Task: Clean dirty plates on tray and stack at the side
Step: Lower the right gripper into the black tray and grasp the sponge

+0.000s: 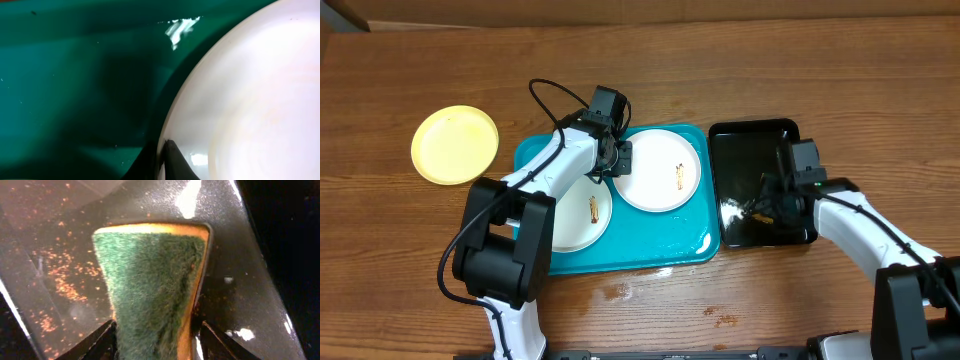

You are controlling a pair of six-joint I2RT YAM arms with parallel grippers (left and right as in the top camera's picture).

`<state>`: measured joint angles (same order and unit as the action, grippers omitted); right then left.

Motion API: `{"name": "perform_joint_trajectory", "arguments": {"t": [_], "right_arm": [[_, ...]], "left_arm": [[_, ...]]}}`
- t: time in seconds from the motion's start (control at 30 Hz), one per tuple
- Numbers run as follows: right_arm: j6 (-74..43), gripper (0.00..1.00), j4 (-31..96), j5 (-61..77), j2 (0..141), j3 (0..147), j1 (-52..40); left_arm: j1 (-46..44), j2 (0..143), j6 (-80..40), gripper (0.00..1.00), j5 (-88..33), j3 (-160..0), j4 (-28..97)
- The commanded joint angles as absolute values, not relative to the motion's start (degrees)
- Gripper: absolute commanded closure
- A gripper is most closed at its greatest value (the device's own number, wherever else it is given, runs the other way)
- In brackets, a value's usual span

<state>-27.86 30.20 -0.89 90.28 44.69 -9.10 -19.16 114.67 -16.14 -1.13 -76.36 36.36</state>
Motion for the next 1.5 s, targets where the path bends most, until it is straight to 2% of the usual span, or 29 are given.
{"name": "perform_joint_trajectory", "arguments": {"t": [0.0,0.1,0.33,0.47,0.57,0.73,0.83,0.87,0.97,1.0,1.03,1.1,1.17,1.47], "right_arm": [[-27.9,0.47,29.5,-5.7,90.5,43.8,-9.3],[-23.6,0.52,29.9,-6.6,90.5,44.8,-9.3],[-22.5,0.53,32.6,-6.4,90.5,47.4,-9.3],[-22.4,0.45,34.5,-6.4,90.5,47.2,-9.3],[-20.6,0.45,34.6,-6.4,90.5,47.2,-9.3],[-19.6,0.67,34.8,-6.4,90.5,47.2,-9.3],[-19.7,0.93,34.8,-6.3,90.5,47.2,-9.3],[-19.7,0.96,34.8,-6.1,90.5,47.2,-9.3],[-19.6,0.96,34.9,-5.7,90.5,47.9,-9.3],[-19.0,0.83,35.4,-5.7,90.5,48.7,-9.3],[-18.4,0.65,36.2,-5.7,90.5,49.8,-9.3],[-17.4,0.53,37.7,-5.7,90.5,52.0,-9.3],[-17.3,0.49,38.5,-5.7,90.5,54.1,-9.3],[-17.1,0.49,31.8,-9.8,91.0,52.7,-9.3]], "left_arm": [[-19.5,115.6,-16.7,0.9,0.0,-76.0,36.4],[-19.5,115.6,-16.7,0.89,0.0,-76.0,36.4],[-19.5,115.6,-16.8,0.89,0.0,-76.0,36.3],[-19.5,115.6,-16.8,0.88,0.0,-76.0,36.3],[-19.5,115.6,-16.8,0.89,0.0,-76.0,36.3],[-19.5,115.6,-16.7,0.88,0.0,-76.0,36.3],[-19.5,115.6,-16.7,0.88,0.0,-76.0,36.3],[-19.5,115.6,-16.7,0.88,0.0,-76.0,36.3],[-19.5,115.6,-16.8,0.88,0.0,-76.0,36.3],[-19.5,115.6,-16.8,0.88,0.0,-76.0,36.3],[-19.5,115.6,-16.7,0.87,0.0,-76.0,36.3],[-19.5,115.6,-16.7,0.87,0.0,-76.0,36.3],[-19.5,115.6,-16.7,0.86,0.0,-76.0,36.3],[-19.5,115.6,-16.8,0.85,0.0,-76.0,36.3]]}}
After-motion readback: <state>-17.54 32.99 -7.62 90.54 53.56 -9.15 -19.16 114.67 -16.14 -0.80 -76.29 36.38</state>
